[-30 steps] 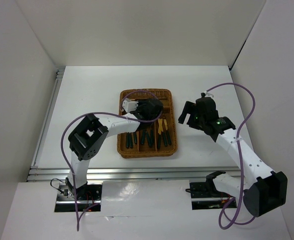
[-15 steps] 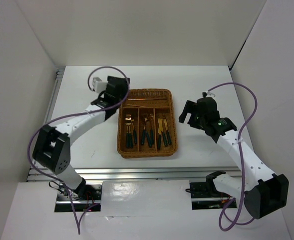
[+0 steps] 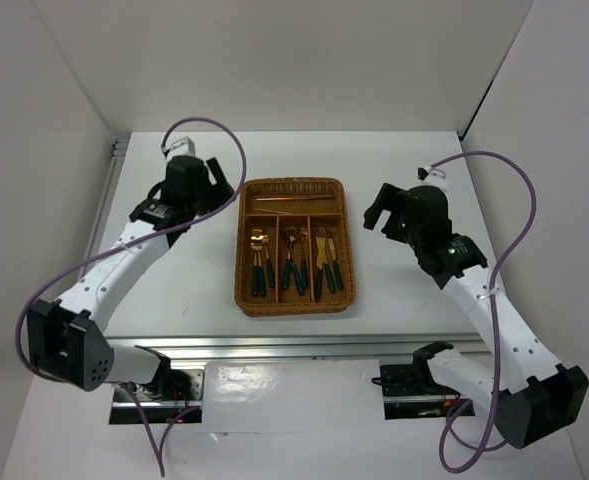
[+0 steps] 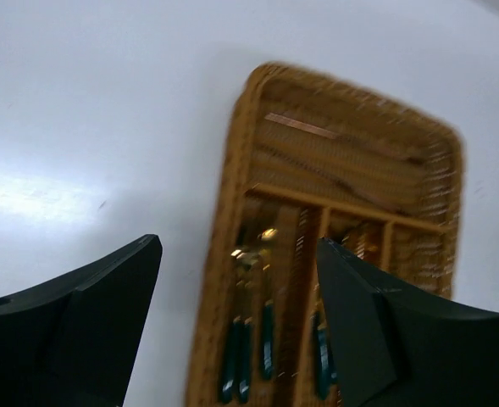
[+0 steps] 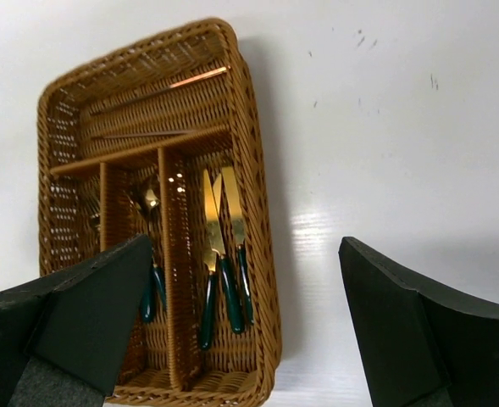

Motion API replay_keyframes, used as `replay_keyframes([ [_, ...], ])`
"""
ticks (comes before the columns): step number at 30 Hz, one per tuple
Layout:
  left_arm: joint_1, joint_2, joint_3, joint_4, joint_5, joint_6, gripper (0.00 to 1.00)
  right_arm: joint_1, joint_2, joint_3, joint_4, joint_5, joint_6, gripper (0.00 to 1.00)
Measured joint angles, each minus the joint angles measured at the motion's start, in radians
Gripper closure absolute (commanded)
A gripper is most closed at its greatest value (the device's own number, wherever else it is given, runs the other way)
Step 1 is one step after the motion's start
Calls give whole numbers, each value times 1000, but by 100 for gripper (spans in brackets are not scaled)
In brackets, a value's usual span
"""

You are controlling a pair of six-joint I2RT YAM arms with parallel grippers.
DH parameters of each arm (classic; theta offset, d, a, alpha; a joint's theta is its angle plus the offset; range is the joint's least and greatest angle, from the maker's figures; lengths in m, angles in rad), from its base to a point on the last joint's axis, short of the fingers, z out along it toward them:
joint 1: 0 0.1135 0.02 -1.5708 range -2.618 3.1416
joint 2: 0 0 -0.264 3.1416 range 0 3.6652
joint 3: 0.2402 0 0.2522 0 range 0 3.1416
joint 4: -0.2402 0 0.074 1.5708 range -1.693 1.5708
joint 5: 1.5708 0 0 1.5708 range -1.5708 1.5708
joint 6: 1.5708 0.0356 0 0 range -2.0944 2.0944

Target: Sort the eating utensils into containers

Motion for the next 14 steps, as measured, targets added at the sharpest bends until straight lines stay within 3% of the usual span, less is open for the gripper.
replay_keyframes([
  [5, 40, -125, -194, -31, 57, 104, 14, 0, -17, 0, 30, 5, -3, 0],
  [14, 42, -140, -294, -35, 123, 189, 14, 0, 3, -2, 38, 3, -6, 0],
])
